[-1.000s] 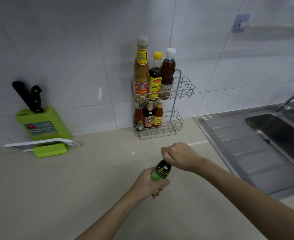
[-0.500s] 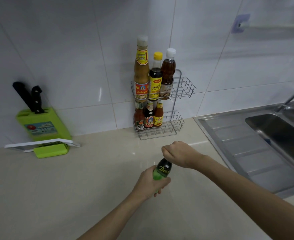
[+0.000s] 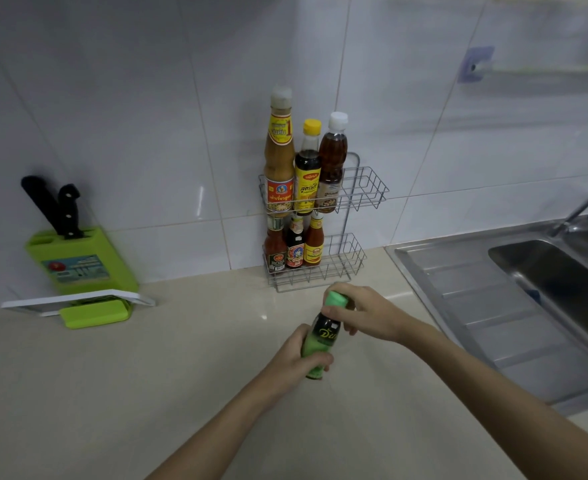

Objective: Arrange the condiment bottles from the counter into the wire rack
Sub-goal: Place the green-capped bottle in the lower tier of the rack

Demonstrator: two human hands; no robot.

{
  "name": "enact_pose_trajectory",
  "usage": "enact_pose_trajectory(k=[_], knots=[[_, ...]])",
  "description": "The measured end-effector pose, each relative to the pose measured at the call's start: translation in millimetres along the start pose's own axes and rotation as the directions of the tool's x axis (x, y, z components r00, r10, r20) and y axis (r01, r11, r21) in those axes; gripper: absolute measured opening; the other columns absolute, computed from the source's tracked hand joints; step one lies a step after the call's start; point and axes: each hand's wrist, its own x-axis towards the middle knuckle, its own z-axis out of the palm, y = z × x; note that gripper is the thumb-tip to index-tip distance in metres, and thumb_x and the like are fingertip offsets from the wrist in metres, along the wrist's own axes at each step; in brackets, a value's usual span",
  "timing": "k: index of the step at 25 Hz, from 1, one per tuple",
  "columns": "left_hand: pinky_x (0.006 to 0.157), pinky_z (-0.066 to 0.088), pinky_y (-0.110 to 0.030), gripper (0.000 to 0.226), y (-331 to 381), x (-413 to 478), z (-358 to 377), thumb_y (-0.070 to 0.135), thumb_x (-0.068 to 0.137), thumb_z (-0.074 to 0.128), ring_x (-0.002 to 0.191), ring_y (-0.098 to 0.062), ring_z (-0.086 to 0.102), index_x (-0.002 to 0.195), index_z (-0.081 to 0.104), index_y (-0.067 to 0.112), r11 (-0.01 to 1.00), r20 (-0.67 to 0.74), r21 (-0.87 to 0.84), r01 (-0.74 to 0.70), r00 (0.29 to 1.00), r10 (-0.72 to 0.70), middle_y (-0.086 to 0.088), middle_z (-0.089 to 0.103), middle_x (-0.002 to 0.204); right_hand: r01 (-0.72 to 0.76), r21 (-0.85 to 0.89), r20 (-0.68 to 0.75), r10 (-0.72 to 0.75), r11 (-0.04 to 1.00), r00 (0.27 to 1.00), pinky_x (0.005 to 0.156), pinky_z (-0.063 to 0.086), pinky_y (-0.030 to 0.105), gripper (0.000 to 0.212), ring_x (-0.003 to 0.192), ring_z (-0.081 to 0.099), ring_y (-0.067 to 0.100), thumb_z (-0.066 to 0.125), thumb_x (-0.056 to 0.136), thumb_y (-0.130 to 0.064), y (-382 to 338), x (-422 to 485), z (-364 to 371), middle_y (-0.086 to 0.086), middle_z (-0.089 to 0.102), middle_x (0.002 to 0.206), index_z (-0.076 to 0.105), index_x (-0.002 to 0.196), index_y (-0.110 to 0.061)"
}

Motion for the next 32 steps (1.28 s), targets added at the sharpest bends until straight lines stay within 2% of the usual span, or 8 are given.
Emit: enact_pose_trajectory(k=[4, 6, 8, 16, 20, 23, 28, 32], knots=[[0.070, 0.043, -0.019, 0.034, 7, 33, 4, 0.032, 0.076, 0.073, 0.082, -0.011, 0.055, 0.105, 0.062, 0.019, 0.978, -0.167, 0.196, -0.069, 0.981, 0.103, -0.007, 0.055, 0.097, -0.063, -0.006, -0.138, 0.061, 0.998, 0.989, 0.065, 0.059, 0.045, 0.033, 0.067, 0.068, 0.024, 0.061, 0.086, -0.046, 11, 7, -18, 0.007, 0.068, 0.084, 0.058, 0.092, -0.014], [0.071, 0.036, -0.014, 0.034, 13, 55, 2, 0.041, 0.077, 0.074, 0.094, -0.013, 0.047, 0.107, 0.068, 0.028, 0.875, -0.265, 0.473, -0.101, 0.931, 0.250, -0.005, 0.050, 0.097, -0.083, 0.016, -0.219, 0.084, 0.996, 0.972, 0.065, 0.059, 0.040, 0.036, 0.071, 0.068, 0.023, 0.065, 0.083, -0.047, 13, 15, -27, 0.008, 0.068, 0.086, 0.057, 0.093, -0.013], [0.069, 0.032, -0.013, 0.034, 24, 72, 1, 0.044, 0.078, 0.075, 0.092, -0.015, 0.044, 0.105, 0.071, 0.025, 0.815, -0.251, 0.567, -0.115, 0.919, 0.304, -0.001, 0.045, 0.092, -0.077, 0.080, -0.258, 0.095, 0.994, 0.961, 0.066, 0.060, 0.037, 0.035, 0.079, 0.067, 0.024, 0.069, 0.082, -0.042, 13, 26, -35, 0.009, 0.066, 0.088, 0.058, 0.096, -0.012], [0.071, 0.039, -0.019, 0.037, 56, 151, -14, 0.029, 0.075, 0.080, 0.096, -0.018, 0.054, 0.107, 0.071, 0.013, 0.812, -0.262, 0.569, -0.127, 0.908, 0.326, -0.005, 0.053, 0.103, -0.065, 0.342, -0.216, 0.146, 0.937, 0.965, 0.073, 0.061, 0.047, 0.023, 0.093, 0.067, 0.029, 0.064, 0.089, -0.024, 58, 77, -49, 0.007, 0.063, 0.101, 0.061, 0.111, -0.017], [0.077, 0.050, -0.028, 0.032, 75, 182, -17, 0.007, 0.078, 0.076, 0.087, -0.017, 0.064, 0.110, 0.070, 0.007, 0.848, -0.157, 0.491, -0.201, 0.937, 0.313, -0.002, 0.067, 0.095, -0.022, 0.064, -0.384, 0.045, 0.998, 0.922, 0.080, 0.056, 0.045, 0.031, 0.089, 0.064, 0.020, 0.065, 0.088, -0.029, 89, 106, -60, 0.006, 0.062, 0.104, 0.064, 0.117, -0.019], [0.083, 0.054, -0.022, 0.048, 85, 199, -21, -0.008, 0.087, 0.062, 0.098, -0.018, 0.064, 0.132, 0.055, 0.005, 0.926, -0.153, 0.343, -0.157, 0.963, 0.220, -0.002, 0.063, 0.112, -0.010, 0.044, -0.444, 0.028, 0.999, 0.895, 0.088, 0.052, 0.037, 0.036, 0.093, 0.063, 0.019, 0.068, 0.086, -0.024, 105, 126, -66, 0.008, 0.062, 0.109, 0.063, 0.121, -0.016], [0.076, 0.052, -0.005, 0.049, 87, 221, -28, -0.015, 0.091, 0.049, 0.111, -0.021, 0.060, 0.138, 0.047, -0.002, 0.974, -0.206, 0.193, -0.116, 0.966, 0.156, -0.010, 0.060, 0.123, 0.006, 0.059, -0.403, 0.018, 0.998, 0.915, 0.088, 0.055, 0.041, 0.033, 0.096, 0.067, 0.022, 0.069, 0.085, -0.023, 120, 165, -67, 0.010, 0.068, 0.112, 0.066, 0.116, -0.014], [0.094, 0.046, -0.017, 0.049, 86, 229, -26, -0.016, 0.093, 0.044, 0.128, -0.030, 0.051, 0.141, 0.040, -0.006, 0.986, -0.243, 0.164, -0.021, 0.968, 0.061, -0.021, 0.054, 0.132, -0.034, 0.038, -0.335, 0.045, 0.999, 0.941, 0.088, 0.055, 0.038, 0.029, 0.097, 0.068, 0.023, 0.066, 0.087, -0.016, 135, 185, -71, 0.011, 0.070, 0.111, 0.066, 0.115, -0.010]])
